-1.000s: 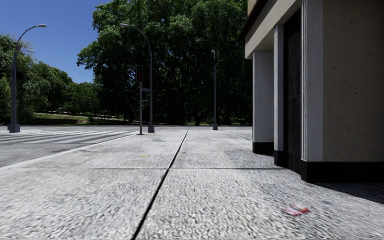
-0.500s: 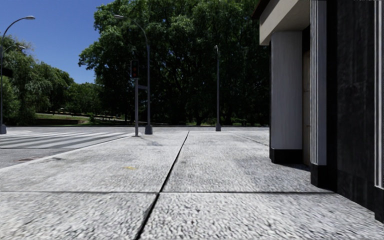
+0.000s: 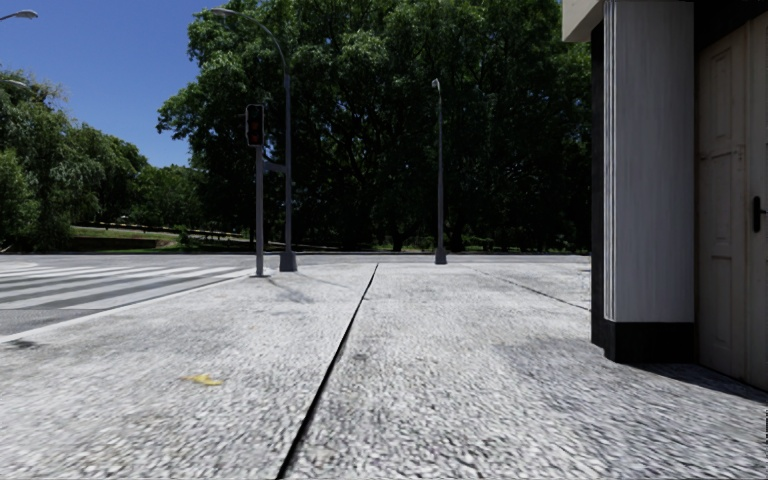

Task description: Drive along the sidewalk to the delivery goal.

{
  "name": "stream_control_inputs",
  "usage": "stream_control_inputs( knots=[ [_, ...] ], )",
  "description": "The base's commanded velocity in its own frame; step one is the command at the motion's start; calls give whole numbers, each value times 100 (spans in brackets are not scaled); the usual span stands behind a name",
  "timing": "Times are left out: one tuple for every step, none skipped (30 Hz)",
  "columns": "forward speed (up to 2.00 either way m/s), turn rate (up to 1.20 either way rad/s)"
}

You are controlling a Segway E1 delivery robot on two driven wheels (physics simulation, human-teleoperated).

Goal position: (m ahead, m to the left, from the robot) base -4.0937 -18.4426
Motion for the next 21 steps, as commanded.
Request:
stream_control_inputs(
  knots=[
    [200, 0],
    [200, 0],
    [200, 0],
    [200, 0],
    [200, 0],
    [200, 0],
    [200, -1],
    [200, -9],
    [200, -12],
    [200, -13],
    [200, -16],
    [200, -22],
    [200, -28],
    [200, -31],
    [200, -32],
    [200, -32],
    [200, -36],
    [200, -38],
    [200, -38],
    [200, -38],
    [200, -38]
  ],
)
